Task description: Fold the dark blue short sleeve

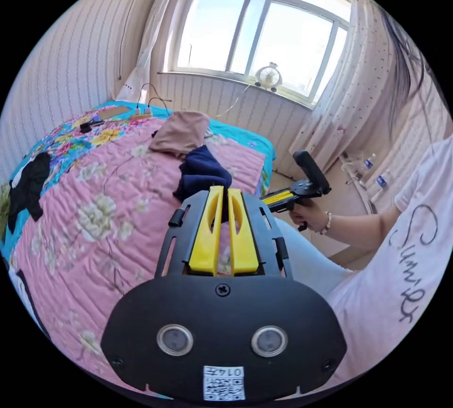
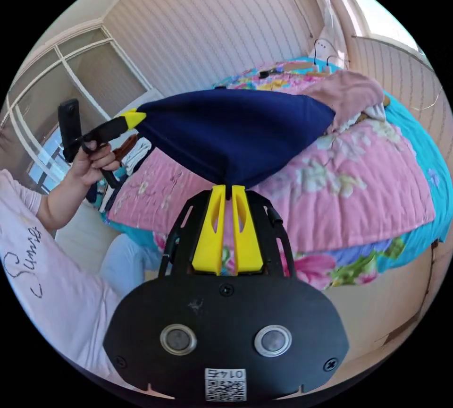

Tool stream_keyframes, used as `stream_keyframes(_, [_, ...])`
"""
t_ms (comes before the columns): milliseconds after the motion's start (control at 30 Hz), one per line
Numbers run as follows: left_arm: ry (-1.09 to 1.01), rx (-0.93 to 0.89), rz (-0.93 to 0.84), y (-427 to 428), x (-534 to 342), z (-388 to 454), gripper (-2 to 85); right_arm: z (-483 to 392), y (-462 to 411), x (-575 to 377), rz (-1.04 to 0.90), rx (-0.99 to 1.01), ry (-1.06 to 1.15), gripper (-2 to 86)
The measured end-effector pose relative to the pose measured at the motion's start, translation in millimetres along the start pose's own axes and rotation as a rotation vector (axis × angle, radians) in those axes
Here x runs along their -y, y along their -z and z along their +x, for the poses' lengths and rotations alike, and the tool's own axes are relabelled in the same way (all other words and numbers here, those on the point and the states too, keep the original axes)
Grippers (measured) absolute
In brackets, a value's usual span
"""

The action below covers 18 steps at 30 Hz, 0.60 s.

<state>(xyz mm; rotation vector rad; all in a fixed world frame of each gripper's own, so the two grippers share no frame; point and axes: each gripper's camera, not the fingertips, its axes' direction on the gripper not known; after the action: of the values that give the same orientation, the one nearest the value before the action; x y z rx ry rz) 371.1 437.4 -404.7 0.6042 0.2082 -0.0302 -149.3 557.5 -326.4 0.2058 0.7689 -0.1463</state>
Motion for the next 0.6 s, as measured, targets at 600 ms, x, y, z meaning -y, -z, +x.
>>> stream_keyframes(600, [-0.038,-0.166,0.033,7.1,-16.4,88.8,-0.8,-70.9,33.5,-60.7,0.155,-0.211,0.070,15.3])
